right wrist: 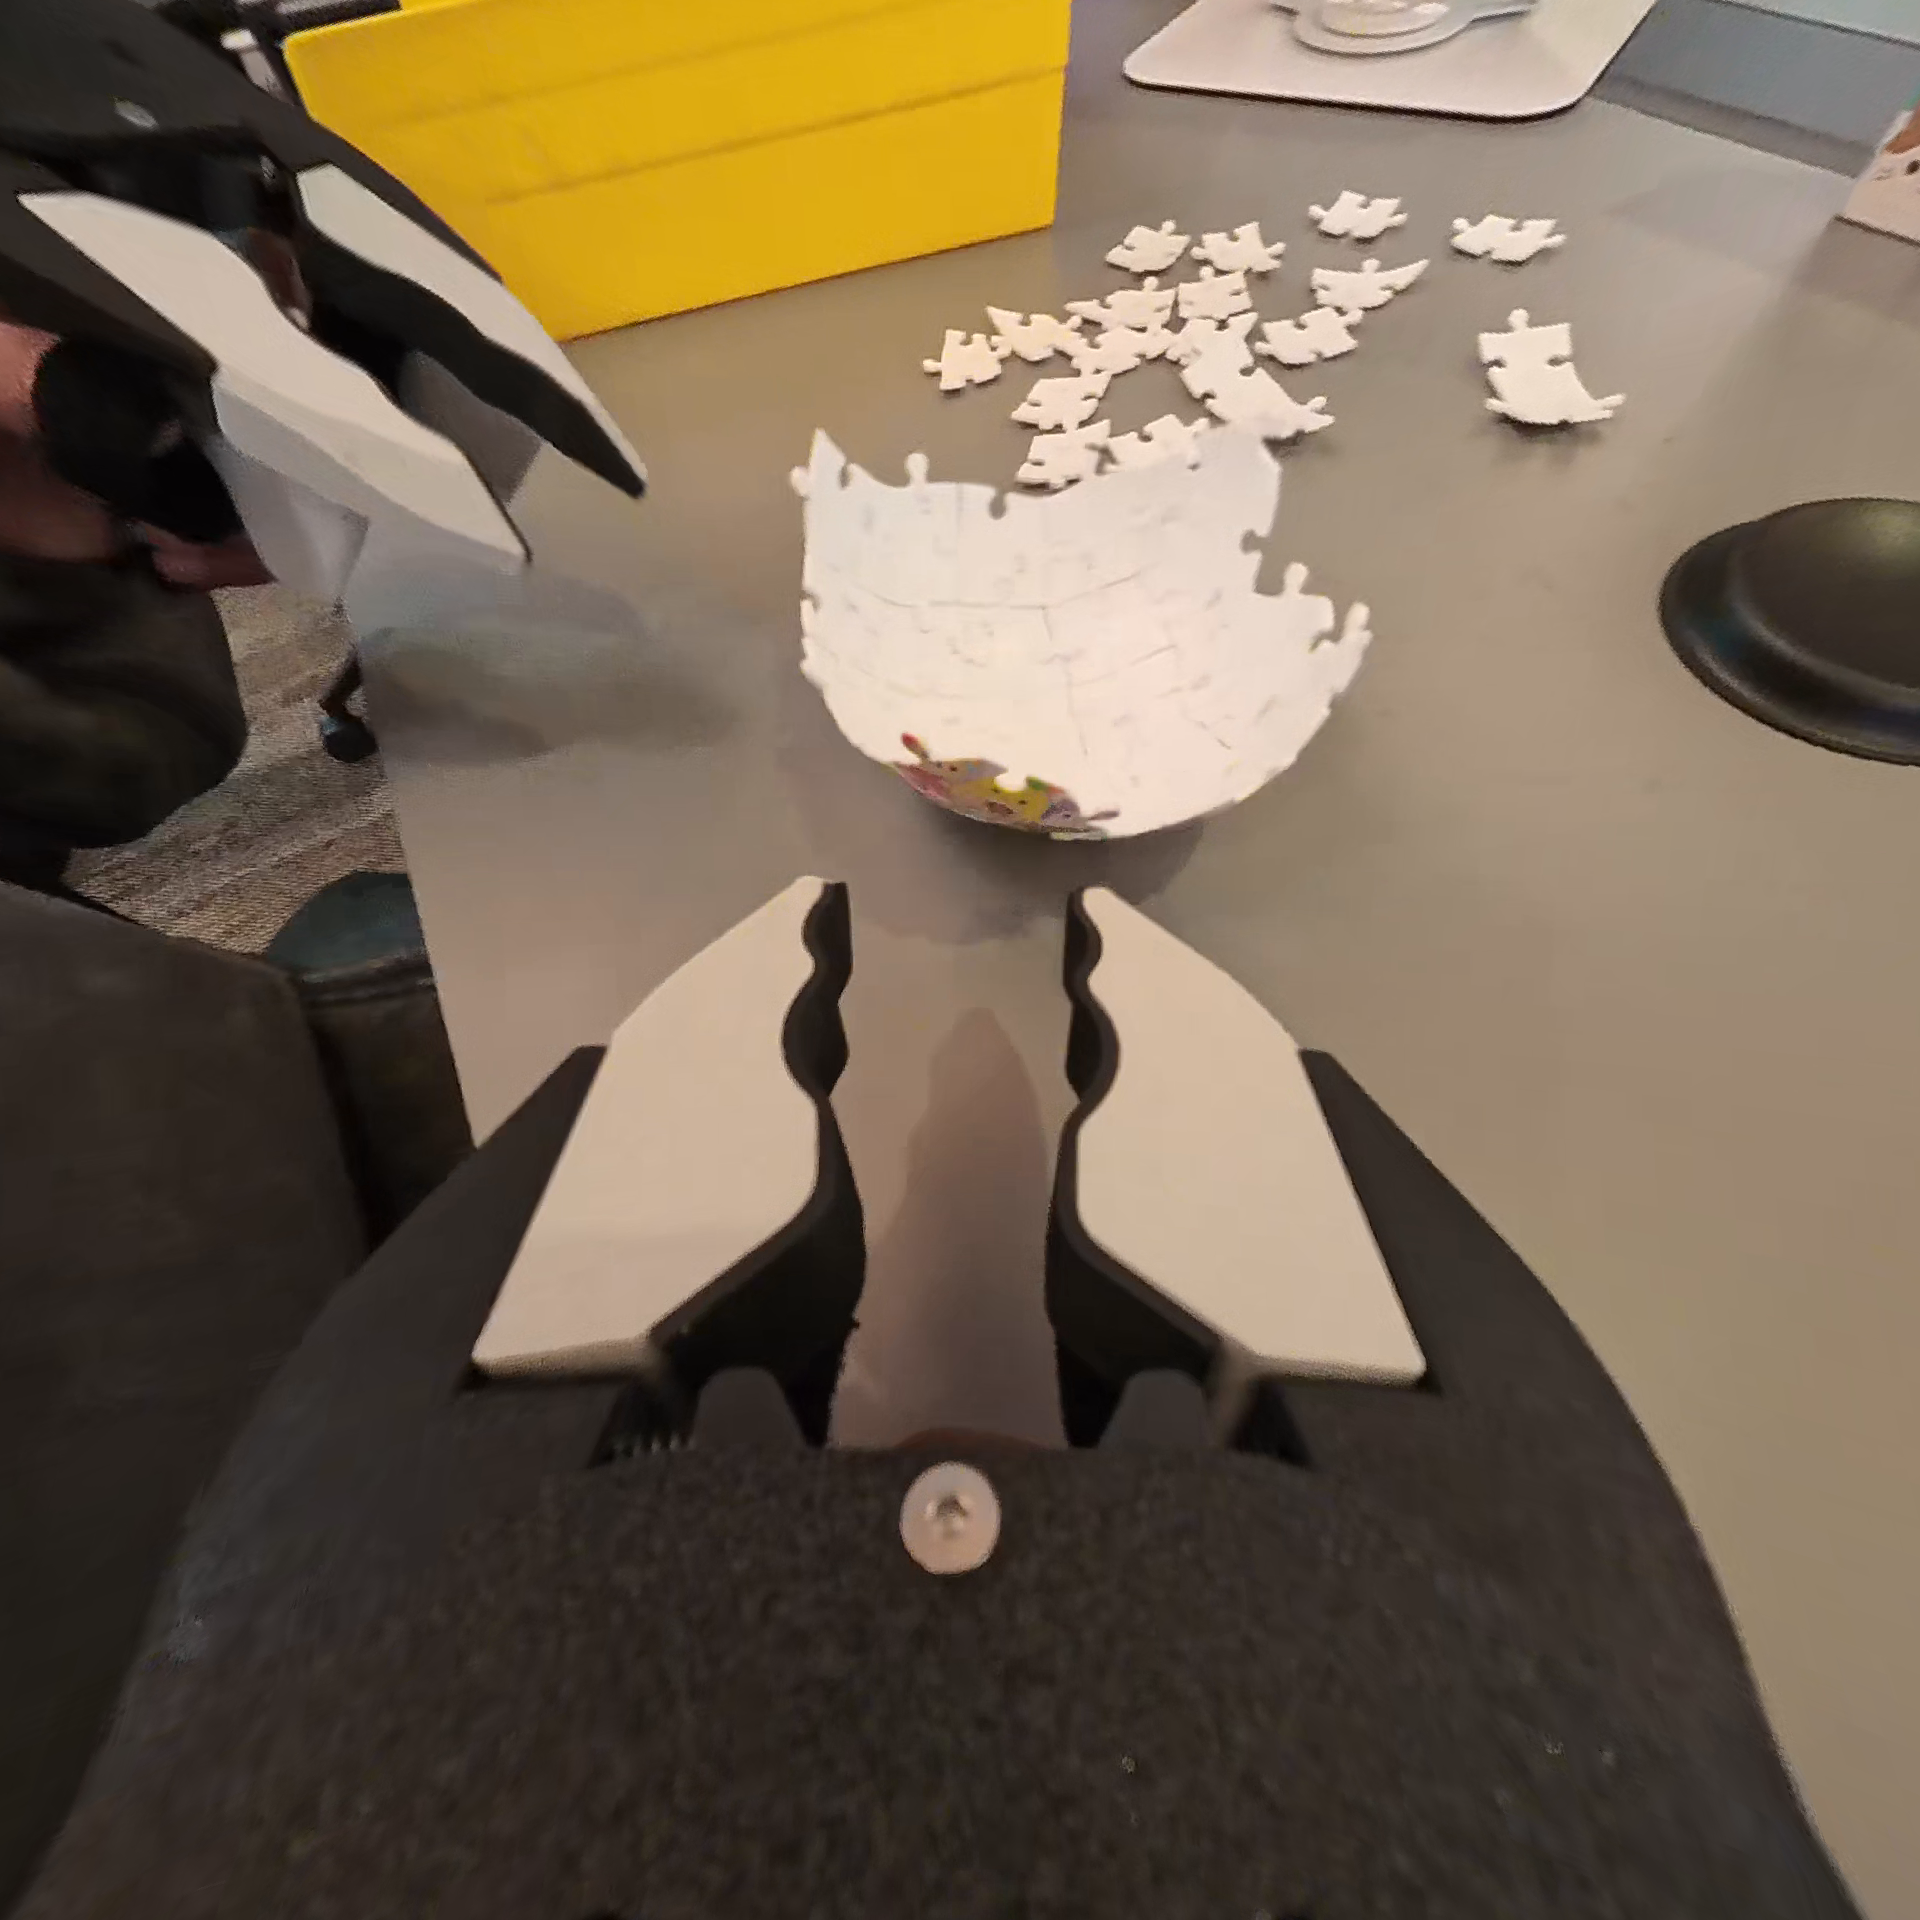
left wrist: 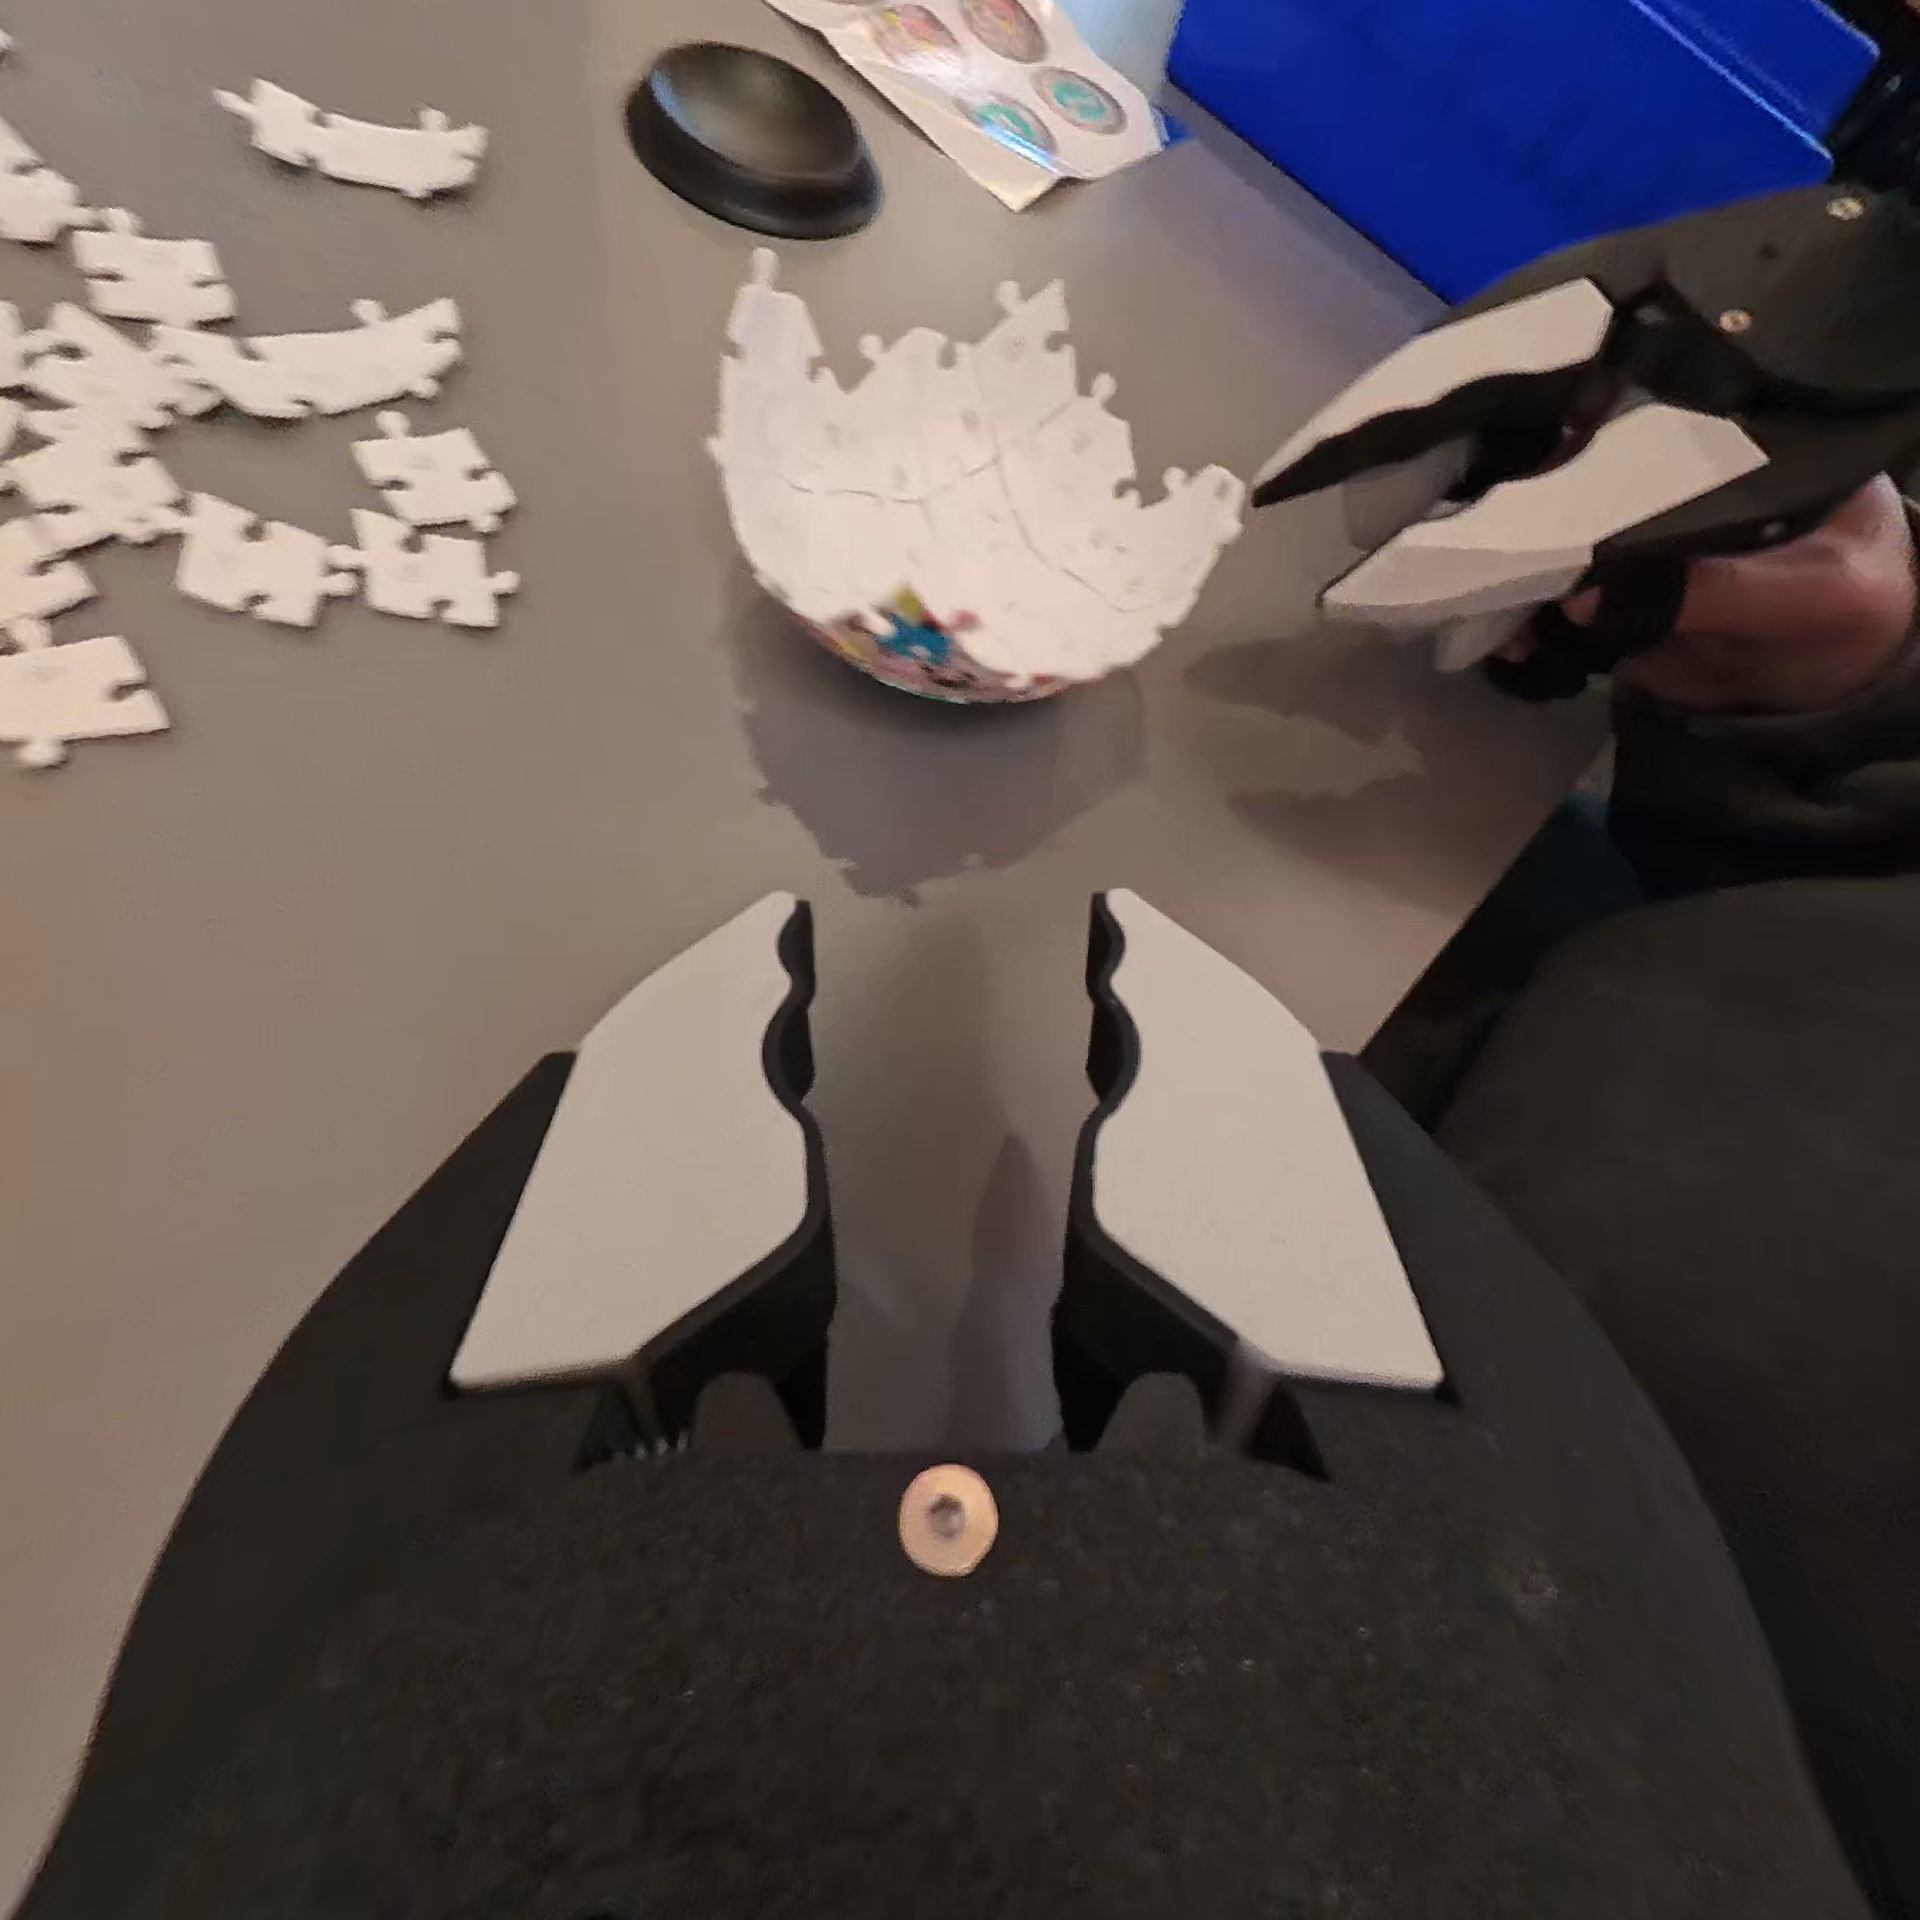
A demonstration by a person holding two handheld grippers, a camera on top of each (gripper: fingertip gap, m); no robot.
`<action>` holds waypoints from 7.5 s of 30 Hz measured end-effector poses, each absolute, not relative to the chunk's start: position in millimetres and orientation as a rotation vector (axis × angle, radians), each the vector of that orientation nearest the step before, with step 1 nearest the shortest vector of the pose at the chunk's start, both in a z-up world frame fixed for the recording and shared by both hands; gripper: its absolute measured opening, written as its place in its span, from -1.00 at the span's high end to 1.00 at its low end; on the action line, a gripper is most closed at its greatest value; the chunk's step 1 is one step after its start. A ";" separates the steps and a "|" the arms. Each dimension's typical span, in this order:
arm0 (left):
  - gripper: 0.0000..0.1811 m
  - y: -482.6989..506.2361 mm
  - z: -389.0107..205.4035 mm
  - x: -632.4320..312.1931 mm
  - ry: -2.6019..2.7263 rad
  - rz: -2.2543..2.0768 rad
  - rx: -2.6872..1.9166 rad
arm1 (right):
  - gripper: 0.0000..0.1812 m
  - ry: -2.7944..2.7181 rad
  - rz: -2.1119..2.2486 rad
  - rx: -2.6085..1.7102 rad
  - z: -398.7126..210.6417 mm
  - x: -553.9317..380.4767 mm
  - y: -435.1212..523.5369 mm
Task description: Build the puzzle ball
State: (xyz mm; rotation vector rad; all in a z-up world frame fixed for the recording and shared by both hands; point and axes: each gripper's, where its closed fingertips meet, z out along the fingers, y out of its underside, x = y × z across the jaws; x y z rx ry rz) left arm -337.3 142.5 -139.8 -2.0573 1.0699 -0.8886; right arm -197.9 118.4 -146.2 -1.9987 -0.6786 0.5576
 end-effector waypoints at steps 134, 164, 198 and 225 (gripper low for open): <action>0.72 217.0 -73.0 -266.4 1.738 -0.363 -1.353 | 0.76 -0.085 1.116 -1.957 -83.5 -183.3 183.6; 0.72 280.6 -107.3 -314.4 1.525 -0.255 -1.691 | 0.59 -0.094 0.731 -2.222 -161.5 -212.6 152.9; 0.72 188.9 -184.2 -306.5 0.765 -0.257 -2.286 | 0.97 -0.569 -0.289 -1.816 -99.5 -195.0 232.2; 0.58 185.3 -184.1 -278.9 0.788 -0.383 -2.279 | 0.97 -0.708 -0.449 -1.692 -84.2 -203.7 234.4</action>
